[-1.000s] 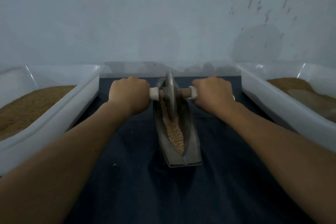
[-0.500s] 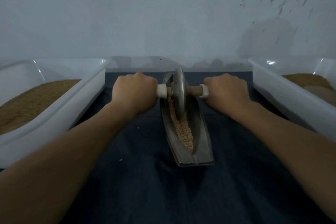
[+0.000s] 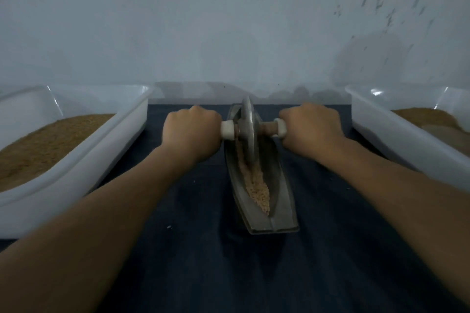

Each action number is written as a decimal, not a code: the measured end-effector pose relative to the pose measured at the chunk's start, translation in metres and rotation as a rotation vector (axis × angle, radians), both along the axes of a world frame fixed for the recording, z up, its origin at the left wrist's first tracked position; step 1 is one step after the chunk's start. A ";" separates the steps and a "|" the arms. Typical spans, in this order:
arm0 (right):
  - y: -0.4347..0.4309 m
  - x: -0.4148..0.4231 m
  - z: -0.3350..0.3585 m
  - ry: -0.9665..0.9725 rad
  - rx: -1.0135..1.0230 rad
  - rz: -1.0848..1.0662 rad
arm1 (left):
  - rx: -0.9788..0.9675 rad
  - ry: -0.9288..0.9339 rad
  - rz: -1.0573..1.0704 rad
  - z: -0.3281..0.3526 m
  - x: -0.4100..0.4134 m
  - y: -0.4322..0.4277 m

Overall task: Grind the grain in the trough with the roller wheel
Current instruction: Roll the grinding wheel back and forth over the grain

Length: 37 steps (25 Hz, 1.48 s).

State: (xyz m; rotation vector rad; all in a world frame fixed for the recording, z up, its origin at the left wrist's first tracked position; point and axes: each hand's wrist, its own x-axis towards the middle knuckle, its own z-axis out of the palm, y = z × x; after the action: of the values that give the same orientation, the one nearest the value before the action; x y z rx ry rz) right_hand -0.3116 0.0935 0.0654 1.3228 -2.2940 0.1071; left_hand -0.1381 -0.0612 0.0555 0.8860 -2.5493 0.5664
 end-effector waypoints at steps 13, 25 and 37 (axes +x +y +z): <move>0.019 0.004 -0.016 0.187 -0.042 0.048 | -0.049 0.052 -0.036 -0.011 0.025 0.019; 0.047 0.014 -0.015 0.280 -0.125 0.178 | -0.133 0.066 -0.169 -0.010 0.050 0.028; 0.055 0.017 -0.014 0.370 -0.165 0.170 | -0.117 0.062 -0.225 -0.011 0.056 0.032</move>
State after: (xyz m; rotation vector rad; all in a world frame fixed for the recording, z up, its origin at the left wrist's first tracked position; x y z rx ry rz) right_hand -0.2945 0.1486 0.0515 1.3255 -1.8249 0.0969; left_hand -0.0823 -0.0289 0.0445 0.5584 -2.4872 0.6003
